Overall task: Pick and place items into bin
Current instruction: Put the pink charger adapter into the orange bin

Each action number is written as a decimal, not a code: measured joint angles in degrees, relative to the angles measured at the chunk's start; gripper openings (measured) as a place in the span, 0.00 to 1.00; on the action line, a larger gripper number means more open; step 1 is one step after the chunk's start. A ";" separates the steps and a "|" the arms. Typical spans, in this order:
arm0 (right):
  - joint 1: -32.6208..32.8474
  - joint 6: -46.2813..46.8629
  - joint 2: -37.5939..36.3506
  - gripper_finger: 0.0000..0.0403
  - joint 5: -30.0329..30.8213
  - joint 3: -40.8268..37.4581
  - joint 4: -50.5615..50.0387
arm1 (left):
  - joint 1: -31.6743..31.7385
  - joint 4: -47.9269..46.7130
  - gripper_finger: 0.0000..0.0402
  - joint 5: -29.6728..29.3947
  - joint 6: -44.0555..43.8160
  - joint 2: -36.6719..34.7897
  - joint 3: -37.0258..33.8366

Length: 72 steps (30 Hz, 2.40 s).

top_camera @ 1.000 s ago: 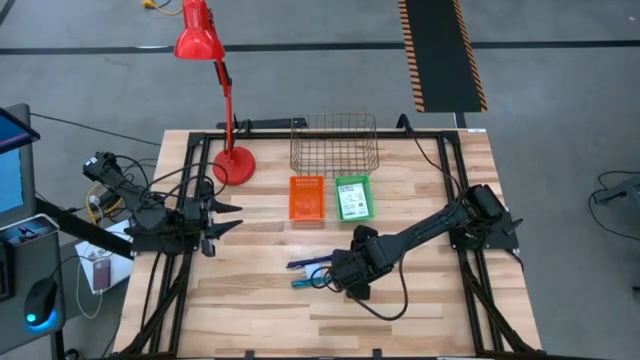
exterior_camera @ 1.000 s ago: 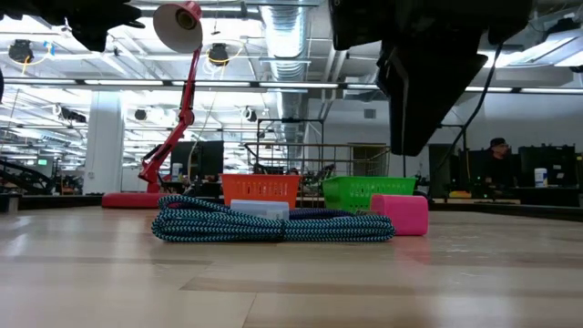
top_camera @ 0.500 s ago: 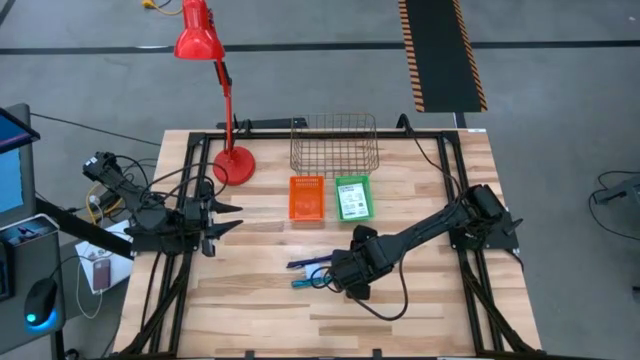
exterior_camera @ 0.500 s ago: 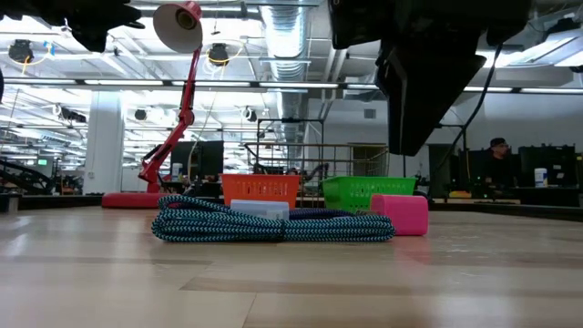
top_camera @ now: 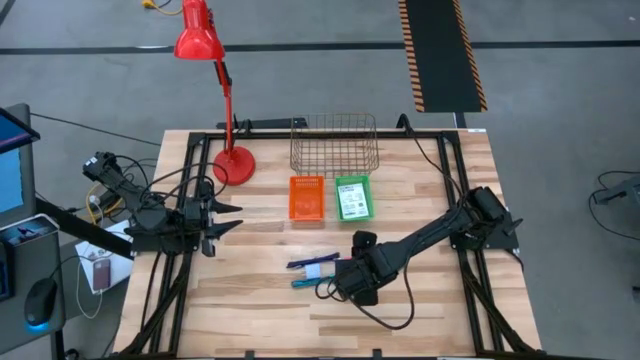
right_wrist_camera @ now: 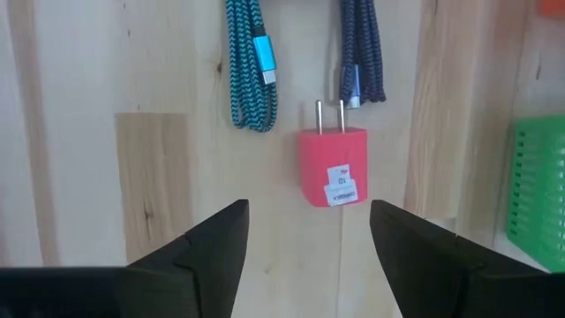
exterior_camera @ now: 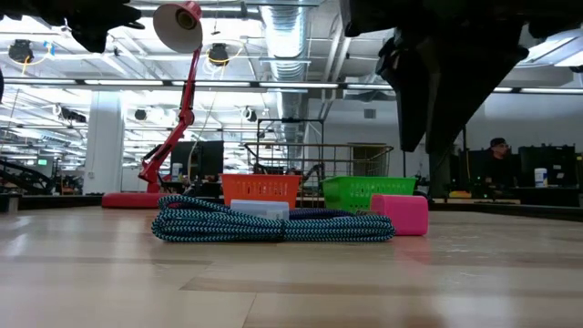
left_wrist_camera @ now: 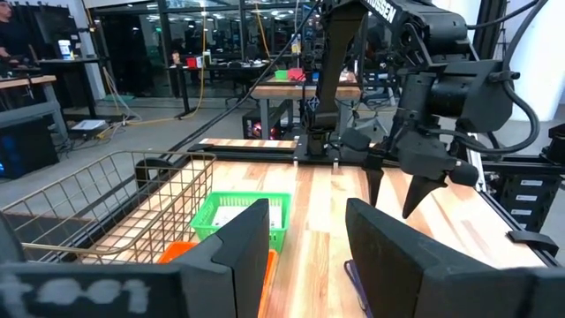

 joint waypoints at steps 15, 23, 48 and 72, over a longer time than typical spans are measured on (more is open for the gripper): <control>-0.60 -0.02 0.07 0.58 -0.02 -5.68 2.82 | 0.00 0.06 0.35 0.00 -0.11 0.00 -0.01; -1.78 -1.83 0.07 0.61 -0.01 -5.97 2.94 | 0.02 0.07 0.35 0.00 -0.13 0.00 -0.01; -3.85 -6.46 2.10 0.62 -1.73 -5.86 6.51 | 0.02 0.08 0.35 0.00 -0.04 0.02 0.00; -6.82 -10.51 2.05 0.62 -5.78 -9.65 11.25 | 0.02 0.08 0.35 -0.01 -0.08 0.02 -0.01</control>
